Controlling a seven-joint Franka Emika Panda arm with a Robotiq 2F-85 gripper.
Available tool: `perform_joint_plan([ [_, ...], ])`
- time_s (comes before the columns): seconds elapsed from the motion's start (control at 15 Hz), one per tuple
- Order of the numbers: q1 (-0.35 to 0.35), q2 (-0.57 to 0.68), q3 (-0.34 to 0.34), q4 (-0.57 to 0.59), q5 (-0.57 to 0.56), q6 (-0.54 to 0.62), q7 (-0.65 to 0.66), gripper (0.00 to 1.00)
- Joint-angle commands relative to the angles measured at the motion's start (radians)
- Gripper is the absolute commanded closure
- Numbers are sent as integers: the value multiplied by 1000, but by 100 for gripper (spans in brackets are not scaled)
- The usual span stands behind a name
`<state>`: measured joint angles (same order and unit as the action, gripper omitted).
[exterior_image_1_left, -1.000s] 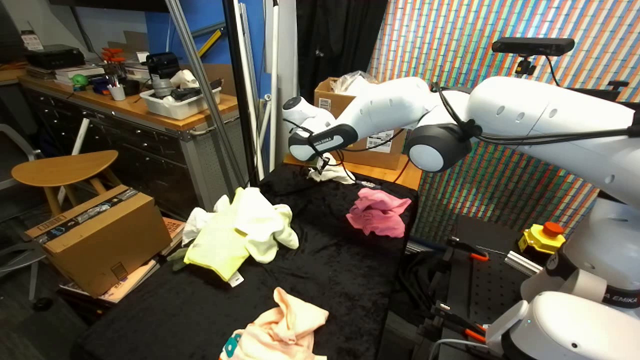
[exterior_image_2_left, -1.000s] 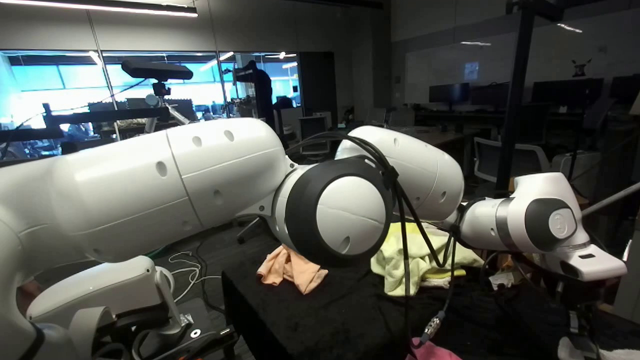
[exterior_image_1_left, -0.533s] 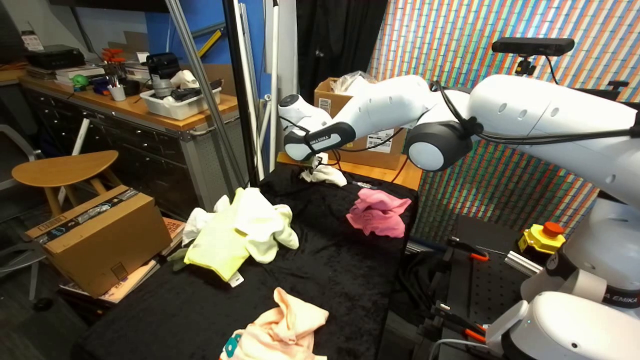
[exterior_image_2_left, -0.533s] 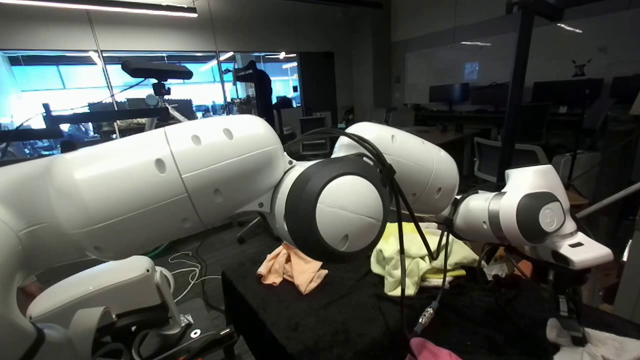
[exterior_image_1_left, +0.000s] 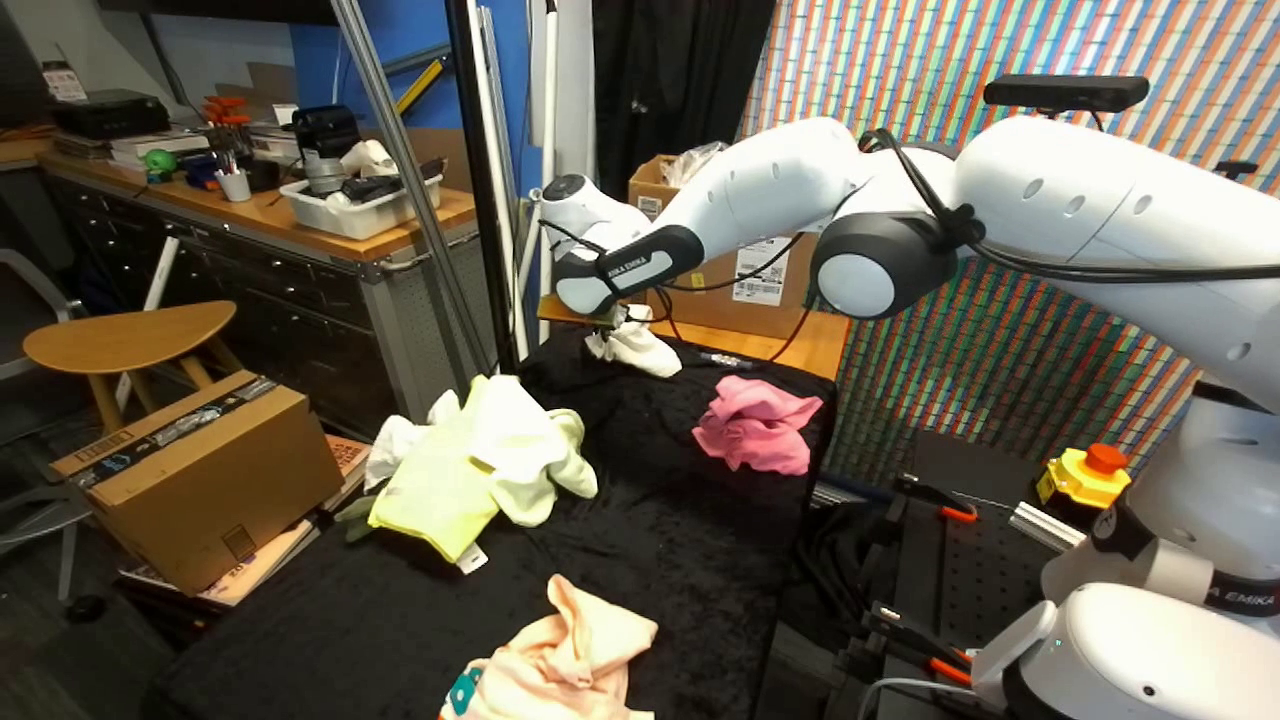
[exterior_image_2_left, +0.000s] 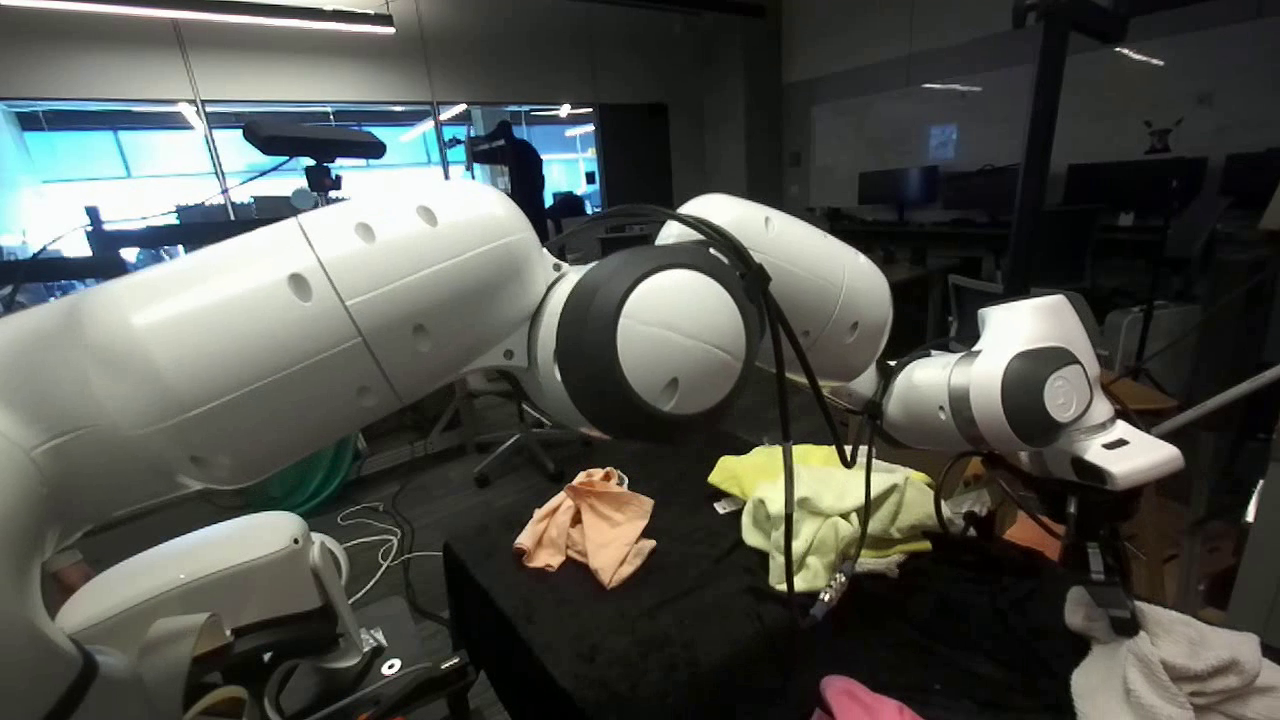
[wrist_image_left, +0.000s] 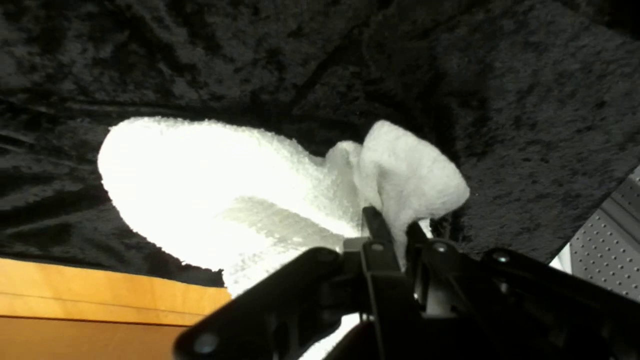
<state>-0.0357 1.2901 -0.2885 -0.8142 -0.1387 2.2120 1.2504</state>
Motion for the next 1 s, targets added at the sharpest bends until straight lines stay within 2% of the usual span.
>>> perform_joint_plan([
  [0.0, 43, -159, 25, -239, -24, 95, -123, 90],
  [0.27, 74, -265, 44, -408, -30, 159, -240, 90],
  [0.47, 109, -340, 34, -526, -30, 198, -304, 89],
  [0.93, 181, -553, 66, -827, -63, 386, -556, 90],
])
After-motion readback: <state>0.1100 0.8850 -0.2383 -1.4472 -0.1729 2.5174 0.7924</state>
